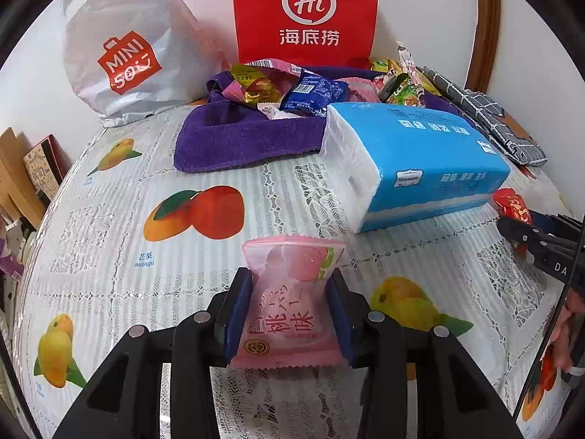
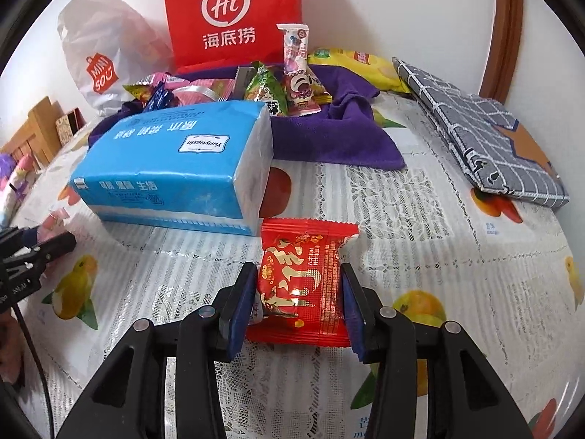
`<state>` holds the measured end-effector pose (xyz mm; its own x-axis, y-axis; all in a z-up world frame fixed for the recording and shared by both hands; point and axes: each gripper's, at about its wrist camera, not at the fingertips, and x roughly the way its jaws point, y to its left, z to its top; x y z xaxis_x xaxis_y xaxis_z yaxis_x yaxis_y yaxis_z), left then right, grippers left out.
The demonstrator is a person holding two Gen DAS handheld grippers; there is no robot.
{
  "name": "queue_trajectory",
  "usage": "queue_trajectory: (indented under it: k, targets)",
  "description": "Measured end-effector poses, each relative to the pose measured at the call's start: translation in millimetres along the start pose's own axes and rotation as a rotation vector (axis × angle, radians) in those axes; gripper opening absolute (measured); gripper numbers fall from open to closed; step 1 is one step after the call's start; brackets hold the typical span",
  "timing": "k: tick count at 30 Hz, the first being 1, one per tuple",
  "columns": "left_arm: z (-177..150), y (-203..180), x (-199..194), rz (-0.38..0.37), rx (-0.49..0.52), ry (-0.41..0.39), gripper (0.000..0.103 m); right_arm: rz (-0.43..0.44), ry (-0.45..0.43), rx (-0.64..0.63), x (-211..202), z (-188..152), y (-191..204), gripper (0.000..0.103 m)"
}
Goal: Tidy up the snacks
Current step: 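Lift both held packets and carry them over the purple towel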
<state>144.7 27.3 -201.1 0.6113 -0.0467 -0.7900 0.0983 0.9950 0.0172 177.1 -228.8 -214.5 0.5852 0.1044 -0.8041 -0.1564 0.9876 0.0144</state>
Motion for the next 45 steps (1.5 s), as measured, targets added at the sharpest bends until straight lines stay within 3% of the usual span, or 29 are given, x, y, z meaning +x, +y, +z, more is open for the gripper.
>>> queue_trajectory:
  k: [35, 45]
  targets:
    - [0.3, 4.2, -0.5, -0.015, -0.024, -0.005, 0.037, 0.012, -0.007, 0.019, -1.2, -0.1, -2.4, 0.044]
    - [-3.0, 3.9, -5.6, -0.007, -0.034, 0.017, 0.037, -0.042, -0.010, 0.011, -2.8, 0.0, 1.1, 0.043]
